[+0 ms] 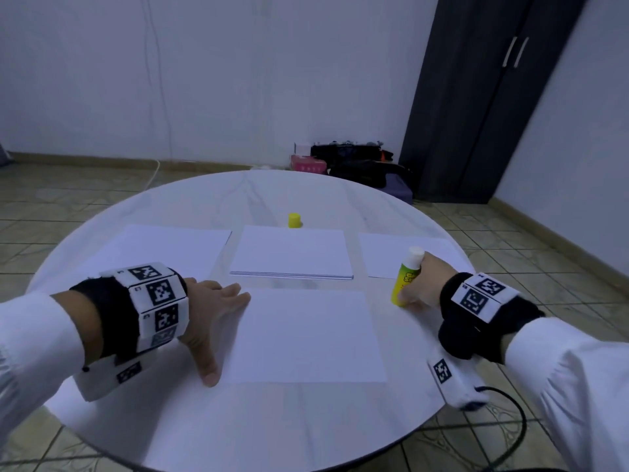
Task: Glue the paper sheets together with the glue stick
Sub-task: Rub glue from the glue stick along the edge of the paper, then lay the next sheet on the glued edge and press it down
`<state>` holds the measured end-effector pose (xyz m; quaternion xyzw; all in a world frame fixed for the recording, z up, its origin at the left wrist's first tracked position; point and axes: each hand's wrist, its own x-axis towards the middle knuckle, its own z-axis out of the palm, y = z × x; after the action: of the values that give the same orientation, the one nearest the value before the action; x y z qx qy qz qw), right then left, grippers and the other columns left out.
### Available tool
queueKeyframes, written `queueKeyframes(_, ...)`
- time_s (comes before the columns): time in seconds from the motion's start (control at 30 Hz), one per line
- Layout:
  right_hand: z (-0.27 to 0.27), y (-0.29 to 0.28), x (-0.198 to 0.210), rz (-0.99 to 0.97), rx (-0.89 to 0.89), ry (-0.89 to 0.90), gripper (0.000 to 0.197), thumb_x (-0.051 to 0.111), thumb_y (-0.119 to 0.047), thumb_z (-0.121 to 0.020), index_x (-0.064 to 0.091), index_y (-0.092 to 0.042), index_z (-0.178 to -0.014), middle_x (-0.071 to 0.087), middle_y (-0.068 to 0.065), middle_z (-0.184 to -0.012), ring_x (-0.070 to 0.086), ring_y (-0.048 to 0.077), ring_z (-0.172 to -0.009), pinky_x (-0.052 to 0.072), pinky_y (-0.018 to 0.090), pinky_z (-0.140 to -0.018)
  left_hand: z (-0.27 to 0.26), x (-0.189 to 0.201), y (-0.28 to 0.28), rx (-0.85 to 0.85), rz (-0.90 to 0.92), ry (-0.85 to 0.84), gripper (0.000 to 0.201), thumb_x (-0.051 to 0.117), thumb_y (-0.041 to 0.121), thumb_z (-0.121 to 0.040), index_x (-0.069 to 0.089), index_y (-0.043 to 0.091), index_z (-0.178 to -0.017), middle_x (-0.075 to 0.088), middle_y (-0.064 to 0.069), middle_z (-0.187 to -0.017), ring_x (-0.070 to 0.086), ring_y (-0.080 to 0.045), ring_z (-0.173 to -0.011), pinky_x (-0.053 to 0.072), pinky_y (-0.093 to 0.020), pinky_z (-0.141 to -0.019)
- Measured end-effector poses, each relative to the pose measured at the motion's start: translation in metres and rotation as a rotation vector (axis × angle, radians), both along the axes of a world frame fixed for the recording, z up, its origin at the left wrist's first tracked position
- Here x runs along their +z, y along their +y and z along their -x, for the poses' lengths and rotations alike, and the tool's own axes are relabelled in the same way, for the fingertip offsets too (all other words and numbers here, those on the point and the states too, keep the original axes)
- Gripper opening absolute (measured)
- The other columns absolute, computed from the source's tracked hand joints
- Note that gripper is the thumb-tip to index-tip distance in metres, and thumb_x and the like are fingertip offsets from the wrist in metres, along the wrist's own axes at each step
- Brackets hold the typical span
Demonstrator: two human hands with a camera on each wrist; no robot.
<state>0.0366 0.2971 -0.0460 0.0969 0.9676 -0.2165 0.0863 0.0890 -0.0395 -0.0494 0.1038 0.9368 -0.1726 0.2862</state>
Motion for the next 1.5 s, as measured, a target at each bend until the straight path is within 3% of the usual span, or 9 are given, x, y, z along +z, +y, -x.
queueKeyframes(0.13, -0.007, -0.002, 0.007, -0.076, -0.062, -0.117, 0.060, 0.080, -0.030, -0.044, 0.054, -0.009, -0.093, 0.064, 0.009, -0.081, 0.064, 0.027, -0.069, 0.054, 0.032, -0.068, -0.002, 0.003, -0.011, 0.012, -0.055, 0.001, 0.158, 0.071, 0.085, -0.029, -0.016, 0.030, -0.150, -0.012, 0.014, -0.159, 0.001, -0.012, -0.147, 0.012, -0.045, -0.119)
queueKeyframes(0.33, -0.057, -0.047, 0.042, -0.228, 0.173, -0.335, 0.030, 0.063, -0.037, -0.086, 0.054, -0.009, -0.080, 0.059, 0.004, -0.065, 0.046, 0.012, -0.041, 0.032, 0.018, -0.040, -0.001, 0.010, -0.035, 0.044, -0.139, 0.071, 0.161, 0.049, 0.101, -0.017, 0.005, 0.020, -0.150, 0.016, 0.005, -0.157, 0.025, -0.020, -0.142, 0.025, -0.043, -0.116)
queueKeyframes(0.47, -0.048, -0.115, 0.056, -0.261, 0.473, -0.301, 0.037, 0.057, -0.047, -0.086, 0.061, -0.010, -0.086, 0.072, 0.010, -0.092, 0.054, 0.018, -0.062, 0.037, 0.021, -0.051, 0.017, 0.021, -0.075, 0.277, -0.169, 0.117, 0.130, 0.057, 0.086, -0.057, -0.004, 0.023, -0.153, 0.016, 0.002, -0.160, 0.020, -0.019, -0.145, 0.018, -0.036, -0.118)
queueKeyframes(0.67, 0.028, -0.232, 0.054, -0.344, 0.612, -0.144, 0.040, 0.056, -0.050, -0.088, 0.057, -0.015, -0.068, 0.058, -0.006, -0.065, 0.054, 0.013, -0.063, 0.043, 0.026, -0.066, 0.063, 0.015, -0.149, 0.548, -0.150, 0.326, 0.074, 0.042, 0.054, -0.096, 0.018, 0.011, -0.152, 0.020, -0.006, -0.158, 0.022, -0.021, -0.145, 0.018, -0.031, -0.115)
queueKeyframes(0.8, 0.072, -0.287, 0.034, -0.422, 0.633, -0.052, 0.052, 0.056, -0.064, -0.080, 0.056, -0.012, -0.079, 0.060, 0.004, -0.091, 0.058, 0.026, -0.093, 0.045, 0.035, -0.090, 0.117, -0.040, -0.208, 0.625, -0.151, 0.259, 0.048, 0.045, 0.072, -0.084, 0.069, 0.032, -0.094, 0.067, 0.011, -0.110, 0.060, -0.013, -0.090, 0.049, -0.029, -0.089)
queueKeyframes(0.93, 0.084, -0.314, 0.025, -0.478, 0.625, -0.104, 0.058, 0.060, -0.077, -0.065, 0.050, -0.020, -0.066, 0.056, -0.002, -0.070, 0.057, 0.023, -0.077, 0.041, 0.032, -0.074, 0.121, -0.037, -0.211, 0.680, -0.111, 0.238, 0.042, 0.069, 0.069, -0.060, 0.072, 0.029, -0.074, 0.066, 0.013, -0.074, 0.063, -0.014, -0.072, 0.053, -0.029, -0.071)
queueKeyframes(1.2, 0.086, -0.323, 0.027, -0.567, 0.636, -0.144, 0.054, 0.065, -0.072, -0.066, 0.049, -0.021, -0.067, 0.049, -0.006, -0.061, 0.053, 0.019, -0.064, 0.042, 0.026, -0.072, 0.090, -0.005, -0.183, 0.557, -0.127, 0.339, 0.047, 0.066, 0.060, -0.078, 0.064, 0.015, -0.091, 0.062, -0.001, -0.087, 0.062, -0.021, -0.089, 0.045, -0.026, -0.075)
queueKeyframes(1.37, 0.084, -0.325, 0.030, -0.532, 0.664, -0.184, 0.048, 0.067, -0.069, -0.068, 0.052, -0.023, -0.070, 0.054, -0.006, -0.066, 0.058, 0.021, -0.078, 0.047, 0.028, -0.082, 0.092, -0.001, -0.181, 0.532, -0.118, 0.332, 0.046, 0.068, 0.059, -0.077, 0.053, 0.015, -0.071, 0.056, 0.001, -0.074, 0.057, -0.020, -0.081, 0.045, -0.026, -0.075)
queueKeyframes(1.5, 0.076, -0.328, 0.032, -0.423, 0.653, -0.134, 0.039, 0.074, -0.057, -0.066, 0.057, -0.023, -0.072, 0.058, -0.006, -0.064, 0.056, 0.016, -0.061, 0.045, 0.024, -0.065, 0.090, -0.002, -0.178, 0.551, -0.126, 0.322, 0.047, 0.067, 0.061, -0.076, 0.059, 0.014, -0.081, 0.057, 0.000, -0.076, 0.062, -0.023, -0.089, 0.049, -0.028, -0.081)
